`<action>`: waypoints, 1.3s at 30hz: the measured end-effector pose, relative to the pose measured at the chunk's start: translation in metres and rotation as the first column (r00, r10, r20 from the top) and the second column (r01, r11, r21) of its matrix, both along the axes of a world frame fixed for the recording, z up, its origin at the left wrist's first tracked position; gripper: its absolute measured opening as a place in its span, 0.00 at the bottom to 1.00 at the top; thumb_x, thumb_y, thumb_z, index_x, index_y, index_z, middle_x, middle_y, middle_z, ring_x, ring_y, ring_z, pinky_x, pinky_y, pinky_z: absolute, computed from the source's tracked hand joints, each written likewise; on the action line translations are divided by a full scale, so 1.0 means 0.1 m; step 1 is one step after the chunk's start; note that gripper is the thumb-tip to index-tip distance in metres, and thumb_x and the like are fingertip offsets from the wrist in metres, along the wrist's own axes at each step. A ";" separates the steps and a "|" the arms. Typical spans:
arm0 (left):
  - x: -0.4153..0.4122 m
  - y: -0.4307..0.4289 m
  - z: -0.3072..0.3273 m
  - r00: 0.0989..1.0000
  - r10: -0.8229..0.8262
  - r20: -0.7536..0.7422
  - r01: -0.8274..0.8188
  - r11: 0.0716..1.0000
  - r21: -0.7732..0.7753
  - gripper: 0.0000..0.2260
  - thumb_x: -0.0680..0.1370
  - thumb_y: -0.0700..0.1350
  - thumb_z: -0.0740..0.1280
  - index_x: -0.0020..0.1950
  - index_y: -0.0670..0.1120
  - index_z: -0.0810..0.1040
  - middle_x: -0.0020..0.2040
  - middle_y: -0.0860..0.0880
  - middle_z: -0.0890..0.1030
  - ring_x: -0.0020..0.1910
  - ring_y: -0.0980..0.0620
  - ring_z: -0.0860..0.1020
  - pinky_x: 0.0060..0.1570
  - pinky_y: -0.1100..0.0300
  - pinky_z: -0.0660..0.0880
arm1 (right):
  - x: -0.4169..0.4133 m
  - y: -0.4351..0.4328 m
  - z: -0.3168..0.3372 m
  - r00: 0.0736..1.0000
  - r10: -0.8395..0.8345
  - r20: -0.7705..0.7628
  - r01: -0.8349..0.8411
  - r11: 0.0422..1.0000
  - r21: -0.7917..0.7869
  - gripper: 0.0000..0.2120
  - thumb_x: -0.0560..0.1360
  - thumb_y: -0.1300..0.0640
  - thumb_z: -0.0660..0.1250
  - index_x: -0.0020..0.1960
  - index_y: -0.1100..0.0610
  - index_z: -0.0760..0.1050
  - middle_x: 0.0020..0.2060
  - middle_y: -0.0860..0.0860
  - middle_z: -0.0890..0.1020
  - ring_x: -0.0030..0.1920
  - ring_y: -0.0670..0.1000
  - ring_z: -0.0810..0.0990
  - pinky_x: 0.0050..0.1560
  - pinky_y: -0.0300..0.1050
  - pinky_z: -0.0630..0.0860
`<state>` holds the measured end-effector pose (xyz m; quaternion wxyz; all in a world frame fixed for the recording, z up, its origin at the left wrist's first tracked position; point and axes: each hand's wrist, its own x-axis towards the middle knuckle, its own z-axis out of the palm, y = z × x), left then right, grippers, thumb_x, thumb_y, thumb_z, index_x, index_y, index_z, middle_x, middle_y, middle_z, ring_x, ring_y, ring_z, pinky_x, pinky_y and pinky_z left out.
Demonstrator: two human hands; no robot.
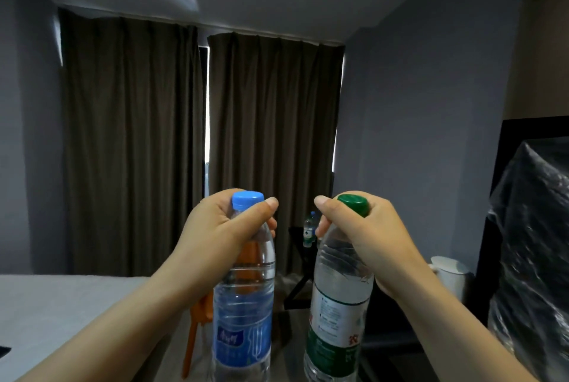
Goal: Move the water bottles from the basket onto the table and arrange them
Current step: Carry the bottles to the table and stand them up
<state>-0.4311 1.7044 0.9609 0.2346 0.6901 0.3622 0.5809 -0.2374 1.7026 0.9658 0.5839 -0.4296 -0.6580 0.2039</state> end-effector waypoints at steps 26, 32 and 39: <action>0.63 4.30 -0.33 0.999 -0.052 0.001 0.052 0.994 -0.097 0.12 0.75 0.50 0.66 0.40 0.42 0.80 0.34 0.46 0.82 0.35 0.50 0.81 0.42 0.54 0.79 | 0.69 4.14 -0.33 0.990 -0.139 -0.022 0.138 0.988 -0.063 0.17 0.72 0.48 0.69 0.29 0.56 0.77 0.31 0.57 0.82 0.31 0.46 0.78 0.39 0.42 0.76; 0.74 5.21 -0.55 0.995 -0.088 0.041 0.093 0.982 -0.164 0.12 0.75 0.49 0.67 0.40 0.41 0.80 0.36 0.44 0.83 0.37 0.46 0.82 0.43 0.50 0.79 | 0.82 4.96 -0.54 0.986 -0.159 -0.046 0.154 0.983 -0.105 0.17 0.72 0.49 0.70 0.30 0.59 0.76 0.27 0.52 0.80 0.28 0.43 0.77 0.32 0.32 0.72; 0.76 6.41 -0.85 0.980 -0.196 0.043 0.201 0.958 -0.206 0.11 0.73 0.50 0.68 0.40 0.43 0.80 0.36 0.41 0.83 0.38 0.40 0.82 0.45 0.41 0.80 | 0.84 5.96 -0.83 0.964 -0.257 -0.068 0.243 0.955 -0.169 0.17 0.72 0.50 0.70 0.30 0.60 0.76 0.32 0.62 0.81 0.29 0.47 0.76 0.32 0.34 0.73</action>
